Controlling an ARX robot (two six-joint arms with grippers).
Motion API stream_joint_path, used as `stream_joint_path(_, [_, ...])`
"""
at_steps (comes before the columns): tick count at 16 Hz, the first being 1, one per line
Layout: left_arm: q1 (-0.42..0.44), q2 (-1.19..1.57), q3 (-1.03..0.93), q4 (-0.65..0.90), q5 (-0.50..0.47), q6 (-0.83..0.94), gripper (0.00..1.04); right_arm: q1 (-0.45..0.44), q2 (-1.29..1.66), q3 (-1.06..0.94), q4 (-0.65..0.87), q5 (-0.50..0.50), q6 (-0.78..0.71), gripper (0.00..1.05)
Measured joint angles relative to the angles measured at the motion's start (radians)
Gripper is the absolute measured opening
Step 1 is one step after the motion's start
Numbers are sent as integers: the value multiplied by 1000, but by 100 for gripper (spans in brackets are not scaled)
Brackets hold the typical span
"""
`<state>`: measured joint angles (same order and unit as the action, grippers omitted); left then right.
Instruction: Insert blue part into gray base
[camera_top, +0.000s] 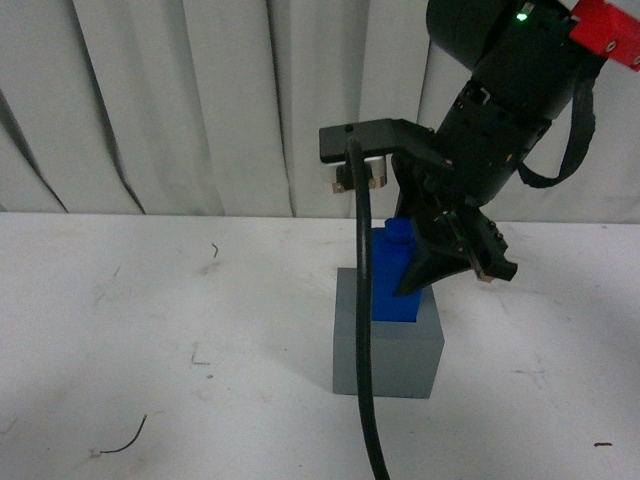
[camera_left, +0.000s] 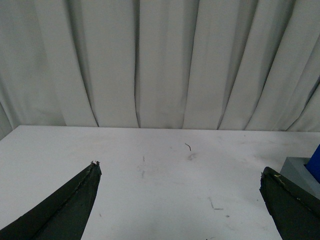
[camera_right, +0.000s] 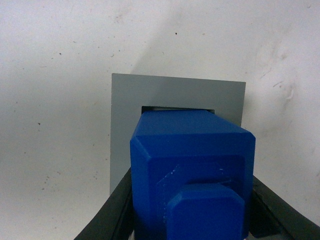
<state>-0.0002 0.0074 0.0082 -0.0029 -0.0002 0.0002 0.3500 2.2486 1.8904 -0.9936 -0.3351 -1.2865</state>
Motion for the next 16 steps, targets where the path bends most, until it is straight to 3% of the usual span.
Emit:
stream_joint_path(4, [0, 0, 0, 0, 0, 0, 98, 5, 12, -1, -6, 15, 36, 47])
stream_joint_path(5, [0, 0, 0, 0, 0, 0, 98, 5, 12, 0, -19, 23, 33, 59])
stream_joint_path(6, [0, 0, 0, 0, 0, 0, 98, 4, 12, -2, -8, 2, 30, 82])
stream_joint_path(8, [0, 0, 0, 0, 0, 0, 98, 2, 11, 0, -4, -37, 31, 100])
stream_joint_path(13, [0, 0, 0, 0, 0, 0, 98, -45, -69, 3, 58, -144, 46, 98])
stream_joint_path(16, [0, 0, 0, 0, 0, 0, 98, -79, -206, -119, 242, -235, 63, 98])
